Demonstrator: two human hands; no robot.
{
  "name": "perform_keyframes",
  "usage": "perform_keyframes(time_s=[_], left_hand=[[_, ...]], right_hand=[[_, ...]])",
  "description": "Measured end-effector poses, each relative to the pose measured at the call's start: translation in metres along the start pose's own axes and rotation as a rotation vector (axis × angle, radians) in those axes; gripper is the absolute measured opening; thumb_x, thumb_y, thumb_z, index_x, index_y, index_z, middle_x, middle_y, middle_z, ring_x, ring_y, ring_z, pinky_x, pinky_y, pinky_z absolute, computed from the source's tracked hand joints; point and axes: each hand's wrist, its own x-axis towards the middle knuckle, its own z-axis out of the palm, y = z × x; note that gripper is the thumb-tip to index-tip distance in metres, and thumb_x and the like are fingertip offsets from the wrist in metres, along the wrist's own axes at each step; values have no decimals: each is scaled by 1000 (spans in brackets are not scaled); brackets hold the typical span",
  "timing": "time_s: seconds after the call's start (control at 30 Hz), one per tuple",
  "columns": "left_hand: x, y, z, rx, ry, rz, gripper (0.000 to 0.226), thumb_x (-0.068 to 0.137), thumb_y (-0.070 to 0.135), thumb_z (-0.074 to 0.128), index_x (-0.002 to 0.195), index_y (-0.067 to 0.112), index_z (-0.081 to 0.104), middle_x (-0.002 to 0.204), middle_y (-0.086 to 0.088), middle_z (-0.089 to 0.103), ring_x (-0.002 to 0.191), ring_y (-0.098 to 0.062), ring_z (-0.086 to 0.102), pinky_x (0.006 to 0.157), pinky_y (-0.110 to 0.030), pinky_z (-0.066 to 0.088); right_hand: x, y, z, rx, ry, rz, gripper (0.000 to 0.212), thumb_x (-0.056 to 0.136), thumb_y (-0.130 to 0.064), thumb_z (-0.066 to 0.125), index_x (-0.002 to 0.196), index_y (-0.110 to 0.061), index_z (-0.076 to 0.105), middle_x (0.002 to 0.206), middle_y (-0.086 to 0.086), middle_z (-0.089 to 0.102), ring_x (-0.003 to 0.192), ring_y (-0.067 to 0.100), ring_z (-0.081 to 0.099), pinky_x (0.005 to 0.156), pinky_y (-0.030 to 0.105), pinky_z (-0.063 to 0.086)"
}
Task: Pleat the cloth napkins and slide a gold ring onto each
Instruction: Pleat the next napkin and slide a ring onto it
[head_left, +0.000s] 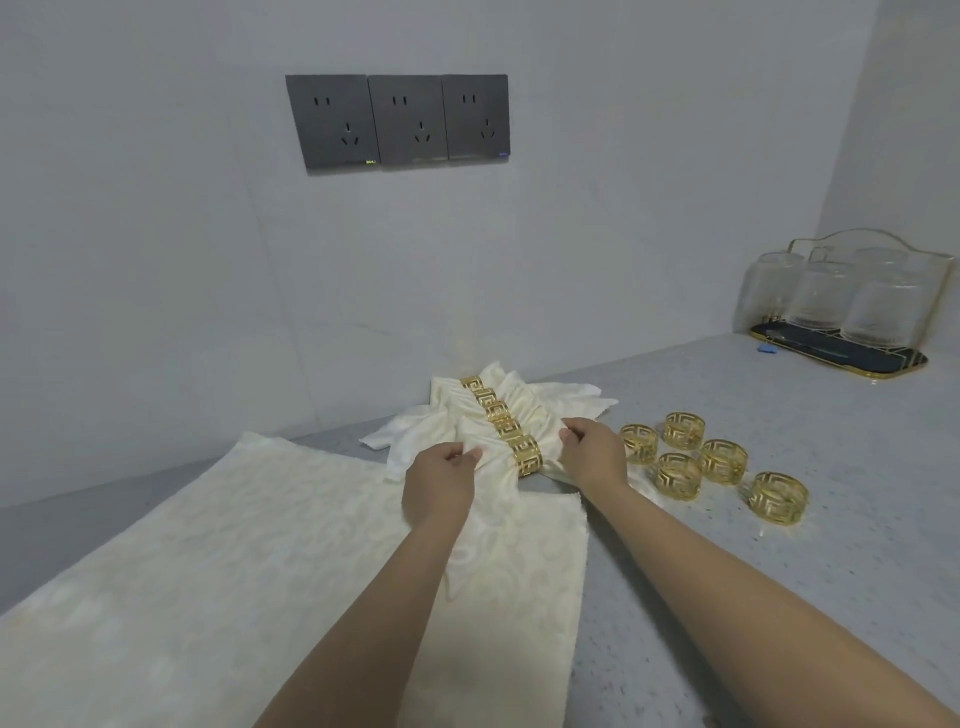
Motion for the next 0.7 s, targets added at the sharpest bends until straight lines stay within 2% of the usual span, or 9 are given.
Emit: perform_keyframes(time_s=[0.1, 0.27, 0.37, 0.43, 0.57, 0.7], left_hand=[[-3, 1, -8, -13, 12, 6, 31, 89, 37, 61, 115, 21, 66, 110, 7, 68, 98, -13, 60, 74, -24, 38], [-23, 0, -33, 3, 17, 49, 31, 90, 38, 59, 116, 21, 65, 111, 5, 67, 101, -14, 60, 77, -25, 41], [-46, 2, -51, 11, 11, 82, 30, 90, 37, 60, 115, 20, 66, 110, 4, 67, 101, -13, 60, 75, -24, 39], [-60, 1, -60, 4, -6, 103, 29, 89, 36, 61, 112, 20, 66, 107, 4, 67, 96, -11, 59, 74, -24, 39], [-103, -11, -92, 11, -79, 174, 22, 88, 36, 63, 103, 20, 69, 98, 7, 67, 90, -8, 59, 74, -22, 41], [-143, -31, -127, 54, -119, 209, 15, 86, 37, 65, 94, 25, 70, 94, 13, 68, 88, -3, 61, 69, -15, 41]], right_hand=[[-4, -4, -3, -5, 20, -15, 33, 97, -14, 46, 127, -9, 59, 124, 12, 62, 119, 28, 52, 97, 33, 41], [-33, -13, -16, -16, 54, -97, 31, 96, -16, 49, 124, -11, 62, 123, 15, 61, 111, 28, 57, 95, 37, 46], [-64, -24, -27, -22, 8, -168, 31, 96, -15, 50, 124, -9, 62, 126, 12, 60, 122, 27, 48, 98, 30, 36], [-83, -30, -29, -16, -26, -214, 31, 96, -16, 50, 124, -11, 61, 127, 9, 60, 124, 25, 46, 96, 27, 35], [-142, -43, -34, 43, -100, -281, 28, 95, -19, 53, 120, -15, 64, 122, 1, 63, 109, 14, 57, 86, 19, 38], [-202, -55, -32, 78, -195, -311, 26, 94, -23, 54, 118, -21, 65, 120, -7, 62, 95, 5, 55, 84, 18, 41]])
